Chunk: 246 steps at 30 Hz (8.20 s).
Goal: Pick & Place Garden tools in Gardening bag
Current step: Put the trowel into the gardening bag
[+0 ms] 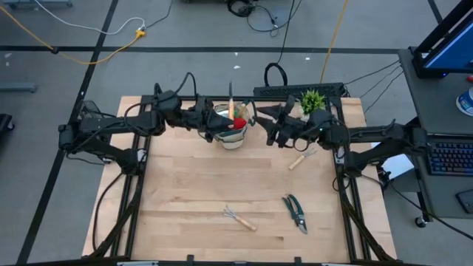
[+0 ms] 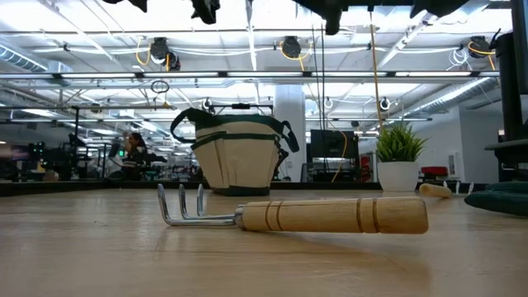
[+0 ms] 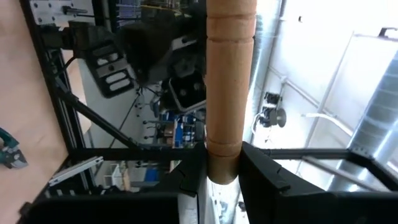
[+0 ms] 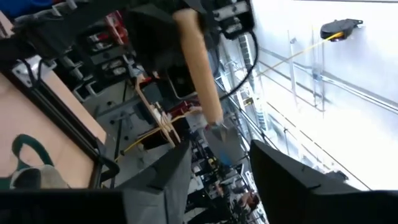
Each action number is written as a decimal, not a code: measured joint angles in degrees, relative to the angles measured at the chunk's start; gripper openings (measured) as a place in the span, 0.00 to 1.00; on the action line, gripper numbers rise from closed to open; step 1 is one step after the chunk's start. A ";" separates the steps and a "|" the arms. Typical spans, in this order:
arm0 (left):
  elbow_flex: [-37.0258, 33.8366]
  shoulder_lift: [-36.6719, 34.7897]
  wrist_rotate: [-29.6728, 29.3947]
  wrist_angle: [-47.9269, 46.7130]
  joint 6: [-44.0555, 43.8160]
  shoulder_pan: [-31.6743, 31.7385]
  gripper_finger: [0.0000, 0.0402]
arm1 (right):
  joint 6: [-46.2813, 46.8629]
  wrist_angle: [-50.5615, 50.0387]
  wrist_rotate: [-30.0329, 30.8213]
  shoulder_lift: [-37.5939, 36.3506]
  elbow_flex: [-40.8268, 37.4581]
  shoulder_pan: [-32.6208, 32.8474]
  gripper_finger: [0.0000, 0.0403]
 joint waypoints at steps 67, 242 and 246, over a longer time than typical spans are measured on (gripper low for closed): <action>-0.01 1.73 -3.15 -4.84 -5.09 -3.18 0.22 | -11.85 -2.54 7.38 16.29 13.58 6.94 0.16; -19.97 -18.01 -54.31 -38.97 69.96 -6.68 0.66 | 88.80 -16.77 -2.14 35.13 23.88 -15.88 0.24; -19.97 -18.01 -53.96 -39.00 69.96 -6.68 0.66 | 88.78 -16.66 -2.12 35.13 23.88 -15.88 0.25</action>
